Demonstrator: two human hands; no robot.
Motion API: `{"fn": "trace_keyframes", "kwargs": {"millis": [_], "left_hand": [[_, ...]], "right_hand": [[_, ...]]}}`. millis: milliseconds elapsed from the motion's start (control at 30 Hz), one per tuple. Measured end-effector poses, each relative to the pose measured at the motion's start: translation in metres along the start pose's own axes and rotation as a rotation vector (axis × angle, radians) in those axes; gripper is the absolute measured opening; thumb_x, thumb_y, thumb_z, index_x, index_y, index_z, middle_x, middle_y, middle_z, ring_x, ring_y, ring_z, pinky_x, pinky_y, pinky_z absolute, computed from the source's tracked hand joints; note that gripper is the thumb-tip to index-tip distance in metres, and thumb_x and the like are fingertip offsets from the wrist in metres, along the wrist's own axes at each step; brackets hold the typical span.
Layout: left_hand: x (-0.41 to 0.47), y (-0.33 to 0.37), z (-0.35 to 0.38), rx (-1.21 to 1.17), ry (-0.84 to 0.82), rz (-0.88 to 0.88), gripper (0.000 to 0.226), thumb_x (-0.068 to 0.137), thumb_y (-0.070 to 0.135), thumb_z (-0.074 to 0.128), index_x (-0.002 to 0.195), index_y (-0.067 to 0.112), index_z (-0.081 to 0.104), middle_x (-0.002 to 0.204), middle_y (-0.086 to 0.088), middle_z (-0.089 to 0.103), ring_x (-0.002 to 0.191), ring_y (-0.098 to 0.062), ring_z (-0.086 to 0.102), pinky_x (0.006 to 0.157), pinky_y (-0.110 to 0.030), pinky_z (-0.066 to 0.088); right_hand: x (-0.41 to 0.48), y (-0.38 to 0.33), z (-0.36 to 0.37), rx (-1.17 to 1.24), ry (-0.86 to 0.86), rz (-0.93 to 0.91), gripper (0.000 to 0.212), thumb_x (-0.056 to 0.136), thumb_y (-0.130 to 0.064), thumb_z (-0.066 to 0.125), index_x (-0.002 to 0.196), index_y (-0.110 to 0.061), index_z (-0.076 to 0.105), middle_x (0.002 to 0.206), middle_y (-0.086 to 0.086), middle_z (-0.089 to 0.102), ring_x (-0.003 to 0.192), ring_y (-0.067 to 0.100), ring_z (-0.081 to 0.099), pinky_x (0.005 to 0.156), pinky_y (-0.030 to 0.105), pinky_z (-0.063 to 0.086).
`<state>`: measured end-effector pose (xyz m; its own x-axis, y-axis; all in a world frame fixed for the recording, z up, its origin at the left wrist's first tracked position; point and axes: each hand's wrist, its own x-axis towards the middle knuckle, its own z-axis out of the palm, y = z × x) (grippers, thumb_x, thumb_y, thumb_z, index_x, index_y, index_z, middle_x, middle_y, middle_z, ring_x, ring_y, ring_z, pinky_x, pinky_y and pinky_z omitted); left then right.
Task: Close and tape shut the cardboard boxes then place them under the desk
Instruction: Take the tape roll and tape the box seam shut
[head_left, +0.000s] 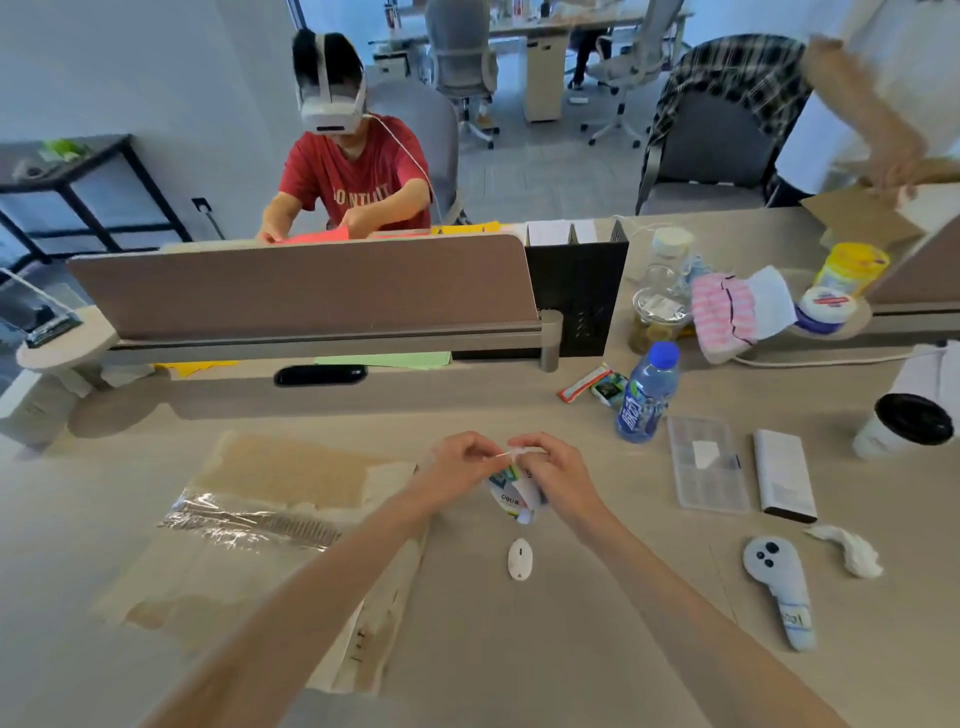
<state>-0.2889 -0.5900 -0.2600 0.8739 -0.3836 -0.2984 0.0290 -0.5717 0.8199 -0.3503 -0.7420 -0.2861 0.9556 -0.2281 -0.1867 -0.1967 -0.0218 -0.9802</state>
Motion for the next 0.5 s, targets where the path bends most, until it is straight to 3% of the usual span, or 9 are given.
{"fn": "trace_keyframes", "kwargs": {"millis": [67,167,300,367,433,500], "left_hand": [[0.015,0.005,-0.005,0.008,0.001,0.025,0.012,0.085,0.022,0.072,0.092,0.012,0.071,0.092,0.000,0.073,0.091,-0.012,0.067,0.078,-0.017,0.049],[0.041,0.016,-0.017,0.038,-0.017,0.049,0.007,0.087,0.020,0.069,0.089,0.013,0.072,0.090,0.000,0.071,0.085,-0.010,0.064,0.069,-0.010,0.044],[0.083,0.031,-0.037,0.159,0.040,0.074,0.013,0.088,0.024,0.068,0.088,0.013,0.074,0.086,-0.003,0.071,0.077,-0.011,0.058,0.065,-0.019,0.041],[0.103,0.046,-0.047,0.255,0.051,0.126,0.012,0.089,0.023,0.065,0.085,0.015,0.074,0.080,0.000,0.068,0.077,-0.013,0.058,0.065,-0.024,0.042],[0.121,0.066,-0.060,0.369,0.130,0.197,0.014,0.089,0.024,0.062,0.088,0.020,0.075,0.086,0.005,0.069,0.082,-0.012,0.061,0.070,-0.026,0.046],[0.137,0.091,-0.074,0.408,0.230,0.283,0.014,0.088,0.025,0.061,0.087,0.023,0.075,0.092,0.007,0.068,0.085,-0.011,0.059,0.074,-0.027,0.045]], "right_hand": [[0.013,-0.005,-0.002,0.006,0.005,0.035,0.041,0.078,-0.018,0.056,0.118,-0.014,0.067,0.077,-0.005,0.066,0.075,0.014,0.062,0.060,0.021,0.047],[0.032,-0.009,-0.007,0.015,0.005,0.053,0.060,0.088,-0.005,0.058,0.145,-0.015,0.043,0.065,0.002,0.055,0.068,0.013,0.051,0.061,0.024,0.041],[0.054,-0.025,-0.016,0.085,0.089,-0.032,0.055,0.092,0.003,0.055,0.143,-0.015,0.044,0.057,-0.001,0.044,0.051,0.002,0.041,0.052,0.012,0.034],[0.072,-0.038,-0.018,0.065,0.082,-0.101,0.052,0.095,0.000,0.056,0.142,-0.021,0.044,0.052,-0.005,0.042,0.050,0.005,0.038,0.052,0.016,0.033],[0.098,-0.049,-0.019,-0.001,0.088,-0.162,0.053,0.096,-0.007,0.059,0.144,-0.023,0.043,0.055,0.004,0.045,0.057,0.015,0.040,0.057,0.024,0.036],[0.125,-0.055,-0.022,-0.059,0.137,-0.149,0.055,0.096,-0.011,0.060,0.146,-0.020,0.040,0.055,0.004,0.051,0.051,0.012,0.045,0.056,0.020,0.040]]}}
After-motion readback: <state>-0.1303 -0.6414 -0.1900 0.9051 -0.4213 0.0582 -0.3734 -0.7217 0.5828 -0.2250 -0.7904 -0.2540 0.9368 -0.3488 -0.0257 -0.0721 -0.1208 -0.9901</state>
